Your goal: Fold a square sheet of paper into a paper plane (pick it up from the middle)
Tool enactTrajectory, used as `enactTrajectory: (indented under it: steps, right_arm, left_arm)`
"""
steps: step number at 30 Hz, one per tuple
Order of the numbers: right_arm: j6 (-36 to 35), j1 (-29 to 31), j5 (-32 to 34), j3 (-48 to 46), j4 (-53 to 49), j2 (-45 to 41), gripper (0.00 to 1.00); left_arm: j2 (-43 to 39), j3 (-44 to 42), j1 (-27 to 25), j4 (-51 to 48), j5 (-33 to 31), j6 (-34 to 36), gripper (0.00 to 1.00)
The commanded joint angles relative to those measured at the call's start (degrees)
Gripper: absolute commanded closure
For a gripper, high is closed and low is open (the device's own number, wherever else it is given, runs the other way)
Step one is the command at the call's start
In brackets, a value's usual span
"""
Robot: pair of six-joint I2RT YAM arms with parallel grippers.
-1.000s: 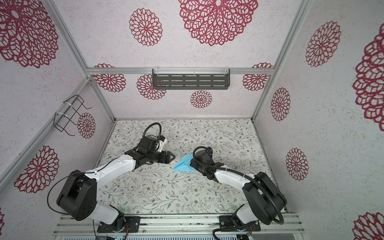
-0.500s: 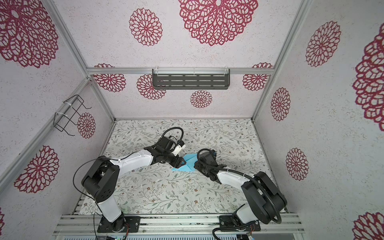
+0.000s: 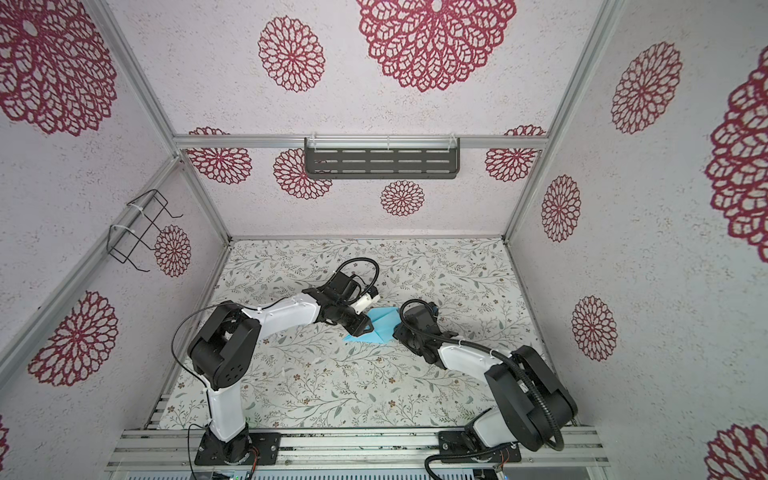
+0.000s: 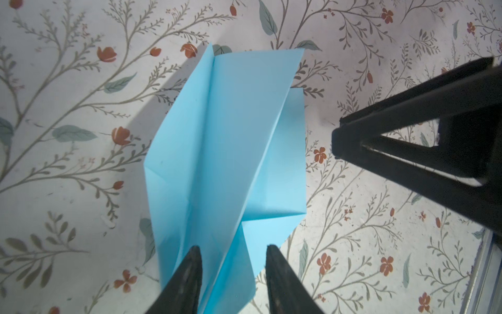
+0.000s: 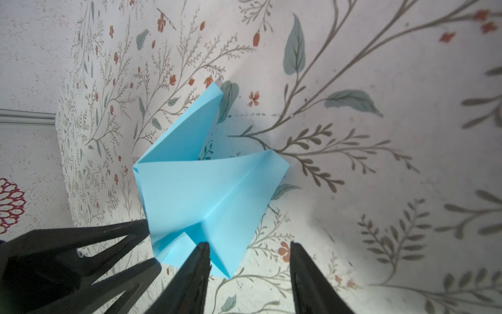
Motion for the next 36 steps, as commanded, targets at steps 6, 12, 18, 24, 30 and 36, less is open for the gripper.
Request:
enactTrajectory:
  steps: [6, 12, 18, 24, 30, 36]
  right_arm:
    - [0.64, -0.49, -0.44, -0.18, 0.99, -2.21, 0.49]
    - [0.66, -0.58, -0.53, -0.27, 1.04, -2.30, 0.49]
    - [0.14, -0.87, -0.32, -0.25, 0.92, -2.82, 0.50]
    - [-2.48, -1.88, 0.72, -0.01, 0.33, -3.88, 0.49]
    - [-8.71, -2.89, 1.60, 0.64, 1.52, -4.58, 0.46]
    - [-12.99, -3.17, 3.86, 2.00, 0.17, -4.98, 0.43]
  left_arm:
    - [4.53, 3.13, -0.36, -3.38, -0.71, 3.84, 0.68]
    - [4.72, 3.32, -0.69, -3.24, -1.36, 3.76, 0.77]
    - [3.28, 3.32, -0.69, -3.38, -1.51, 1.86, 0.91]
    - [-3.76, 0.99, 0.32, -2.17, -8.36, -9.67, 0.96]
    - [-8.31, -1.51, 0.54, -3.30, -24.88, -27.63, 0.98]
    - [-3.86, 3.74, 1.21, -10.24, -37.21, -39.26, 0.95]
